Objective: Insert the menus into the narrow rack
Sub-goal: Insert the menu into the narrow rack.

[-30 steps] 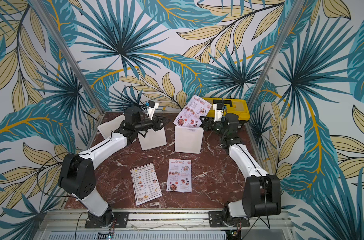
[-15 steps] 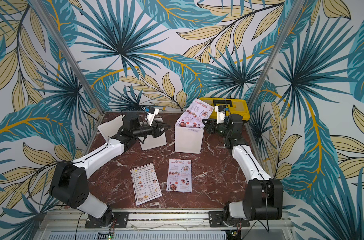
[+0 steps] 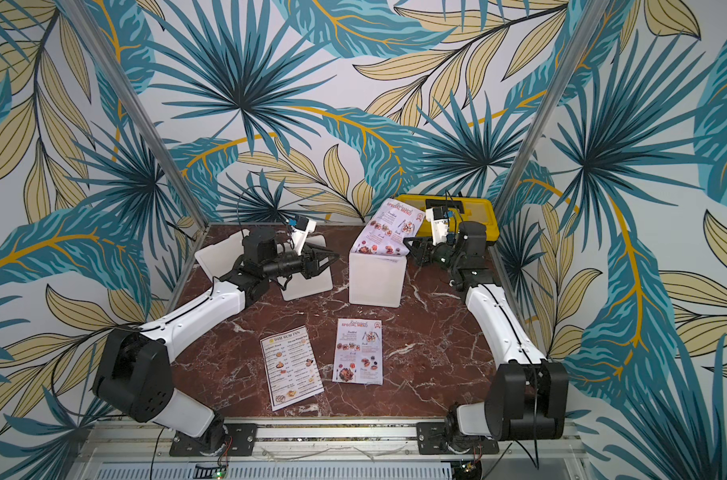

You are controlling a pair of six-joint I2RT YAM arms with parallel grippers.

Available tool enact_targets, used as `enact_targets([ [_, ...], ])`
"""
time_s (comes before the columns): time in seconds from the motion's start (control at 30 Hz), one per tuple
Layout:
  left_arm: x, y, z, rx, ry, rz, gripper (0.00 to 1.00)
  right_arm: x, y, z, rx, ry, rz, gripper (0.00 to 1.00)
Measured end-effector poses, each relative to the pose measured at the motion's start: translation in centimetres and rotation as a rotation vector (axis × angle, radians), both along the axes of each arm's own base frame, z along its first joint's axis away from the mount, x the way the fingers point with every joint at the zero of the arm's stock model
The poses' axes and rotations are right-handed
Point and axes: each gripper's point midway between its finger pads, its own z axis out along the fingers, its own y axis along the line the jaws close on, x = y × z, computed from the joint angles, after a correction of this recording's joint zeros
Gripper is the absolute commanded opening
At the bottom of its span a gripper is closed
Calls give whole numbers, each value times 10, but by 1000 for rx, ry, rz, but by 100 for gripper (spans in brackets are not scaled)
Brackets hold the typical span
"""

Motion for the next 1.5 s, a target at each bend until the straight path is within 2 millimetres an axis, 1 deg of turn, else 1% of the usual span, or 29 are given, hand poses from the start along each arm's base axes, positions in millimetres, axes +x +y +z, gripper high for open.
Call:
enact_targets([
  [0.2,3,-1,-3,5,0,-2,41,1,-5,-4,-30,24,-30,0],
  [0.5,31,-16,-5,7,-5,-14,40,12,-10,-14,-46,54,-60,0],
  [0.6,38,-20,-5,5,-8,-21,40,14,-9,-18,-46,63,-58,0],
  [0.73,40,-27,-1,1,-20,-42,40,15,-6,-21,-46,70,-49,0],
  [0.8,40,-33,2,-1,-35,-58,40,16,-4,-20,-45,62,-43,0],
  [0.9,42,-39,6,-6,-48,-77,39,17,0,-11,-30,8,-20,0],
  [0.97,44,-43,3,-6,-44,-88,38,17,3,-8,-20,-21,-4,0],
  [1.2,51,-49,-21,8,2,-105,35,15,6,-3,-11,-71,17,1],
  [1.3,53,-51,-30,13,18,-112,32,15,7,-2,-7,-80,20,8],
  [1.37,53,-52,-33,14,25,-116,29,15,7,-2,0,-82,20,20],
  [1.43,53,-52,-31,11,24,-120,25,15,8,-2,6,-85,25,28],
  [1.5,54,-53,-27,7,15,-126,18,14,10,-1,12,-93,33,32],
])
